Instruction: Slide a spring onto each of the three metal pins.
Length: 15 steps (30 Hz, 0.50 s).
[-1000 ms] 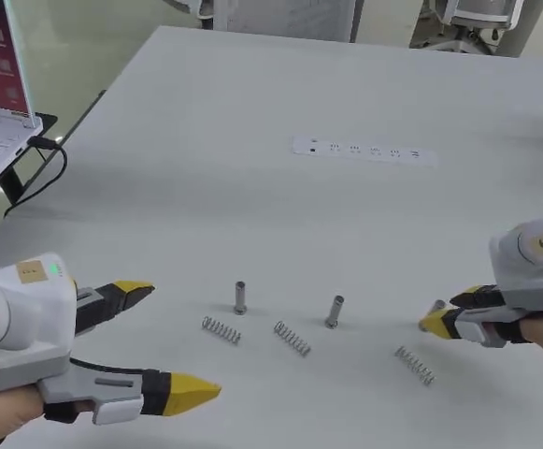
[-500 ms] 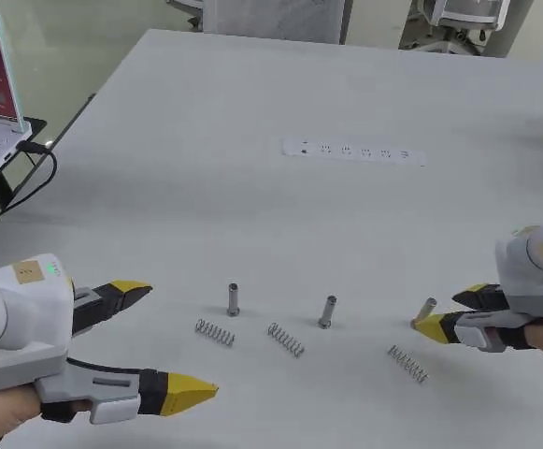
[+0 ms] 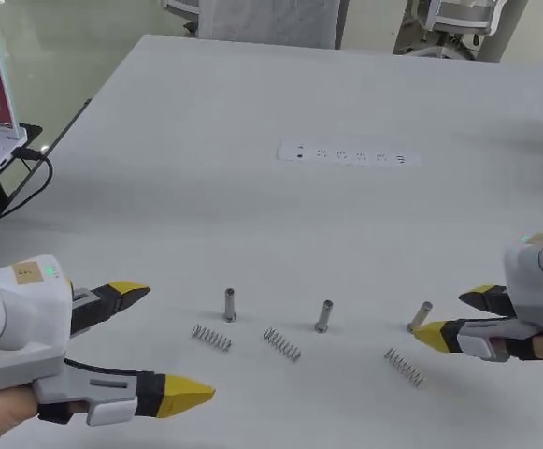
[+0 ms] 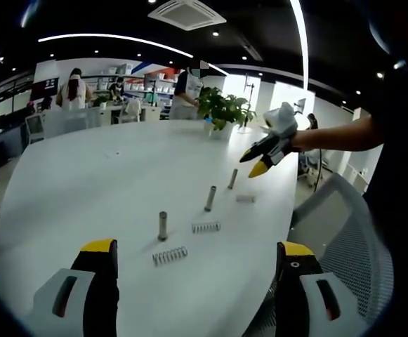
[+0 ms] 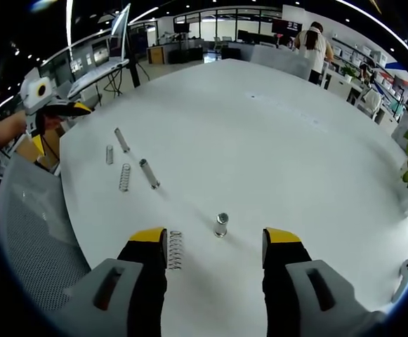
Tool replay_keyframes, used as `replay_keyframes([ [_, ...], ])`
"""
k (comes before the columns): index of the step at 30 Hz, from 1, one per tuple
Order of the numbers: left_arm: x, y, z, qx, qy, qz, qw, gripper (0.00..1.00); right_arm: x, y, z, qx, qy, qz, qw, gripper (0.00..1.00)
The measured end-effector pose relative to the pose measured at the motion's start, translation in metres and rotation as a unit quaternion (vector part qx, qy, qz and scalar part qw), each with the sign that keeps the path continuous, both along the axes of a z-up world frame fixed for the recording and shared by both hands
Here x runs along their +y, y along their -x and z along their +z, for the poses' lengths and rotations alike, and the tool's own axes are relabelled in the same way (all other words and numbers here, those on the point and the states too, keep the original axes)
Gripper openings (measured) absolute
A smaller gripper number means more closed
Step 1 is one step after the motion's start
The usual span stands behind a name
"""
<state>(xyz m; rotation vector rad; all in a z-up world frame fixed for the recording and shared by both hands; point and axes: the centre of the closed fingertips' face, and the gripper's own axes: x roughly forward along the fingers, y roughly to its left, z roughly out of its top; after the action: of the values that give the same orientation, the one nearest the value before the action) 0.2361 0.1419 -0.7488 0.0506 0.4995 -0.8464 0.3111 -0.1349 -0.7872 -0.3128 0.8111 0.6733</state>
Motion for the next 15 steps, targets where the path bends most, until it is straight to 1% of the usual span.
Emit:
replay_keyframes([
  [8,-0.001,-0.003,0.003,-0.003,-0.001,-0.003,1.0,0.9,-0.003,0.004,0.007,-0.012,-0.006,0.002,0.9999,0.57],
  [15,-0.001,-0.005,0.006,-0.008,0.0,-0.004,1.0,0.9,-0.008,0.012,0.008,-0.015,-0.008,0.001,0.9999,0.56],
])
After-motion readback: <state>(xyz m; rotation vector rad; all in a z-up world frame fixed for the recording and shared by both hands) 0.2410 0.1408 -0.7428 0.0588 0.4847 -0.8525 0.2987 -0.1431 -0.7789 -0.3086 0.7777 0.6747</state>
